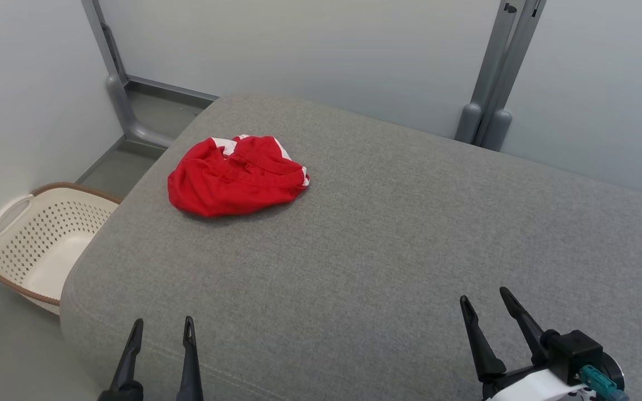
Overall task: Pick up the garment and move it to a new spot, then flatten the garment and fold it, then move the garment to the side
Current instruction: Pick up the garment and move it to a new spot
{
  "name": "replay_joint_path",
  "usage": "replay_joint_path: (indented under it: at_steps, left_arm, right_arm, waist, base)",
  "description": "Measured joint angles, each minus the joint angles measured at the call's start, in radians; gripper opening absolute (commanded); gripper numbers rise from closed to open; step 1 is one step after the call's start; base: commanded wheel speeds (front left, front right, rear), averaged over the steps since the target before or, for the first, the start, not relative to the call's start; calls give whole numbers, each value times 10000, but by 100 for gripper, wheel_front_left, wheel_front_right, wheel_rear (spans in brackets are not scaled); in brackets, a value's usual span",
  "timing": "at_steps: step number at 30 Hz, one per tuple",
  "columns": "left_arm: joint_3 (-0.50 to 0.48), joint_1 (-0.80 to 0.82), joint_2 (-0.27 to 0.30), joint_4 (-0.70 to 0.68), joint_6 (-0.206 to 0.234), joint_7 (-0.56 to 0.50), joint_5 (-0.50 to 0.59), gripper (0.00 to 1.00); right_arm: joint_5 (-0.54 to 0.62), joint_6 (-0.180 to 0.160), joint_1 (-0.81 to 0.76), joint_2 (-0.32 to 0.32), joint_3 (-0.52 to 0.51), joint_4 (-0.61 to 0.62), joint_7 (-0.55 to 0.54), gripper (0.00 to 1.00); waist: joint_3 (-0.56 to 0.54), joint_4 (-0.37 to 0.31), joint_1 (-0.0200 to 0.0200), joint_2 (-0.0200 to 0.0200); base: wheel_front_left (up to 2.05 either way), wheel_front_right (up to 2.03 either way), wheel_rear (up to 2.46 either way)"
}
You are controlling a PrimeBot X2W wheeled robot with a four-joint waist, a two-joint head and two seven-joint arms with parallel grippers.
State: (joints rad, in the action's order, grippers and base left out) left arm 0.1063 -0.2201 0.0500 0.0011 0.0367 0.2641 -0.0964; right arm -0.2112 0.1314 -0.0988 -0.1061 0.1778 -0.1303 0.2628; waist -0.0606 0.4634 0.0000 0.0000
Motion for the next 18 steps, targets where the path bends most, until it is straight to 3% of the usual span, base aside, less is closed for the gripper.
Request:
replay_joint_path:
  at_steps: [10,18]
  left_arm:
    - [230,369,4,-242,211,0,-359,100]
    - [228,2656,4,-491,163,0,-458,100]
  right_arm:
    - [67,0,253,-585,-40,221,0,100]
    - [205,2,995,-1570,-113,566,0,100]
  waist:
    - [646,-67,0,0]
    - [2039,-309,0,0]
  base:
    - [0,0,0]
    - [0,0,0]
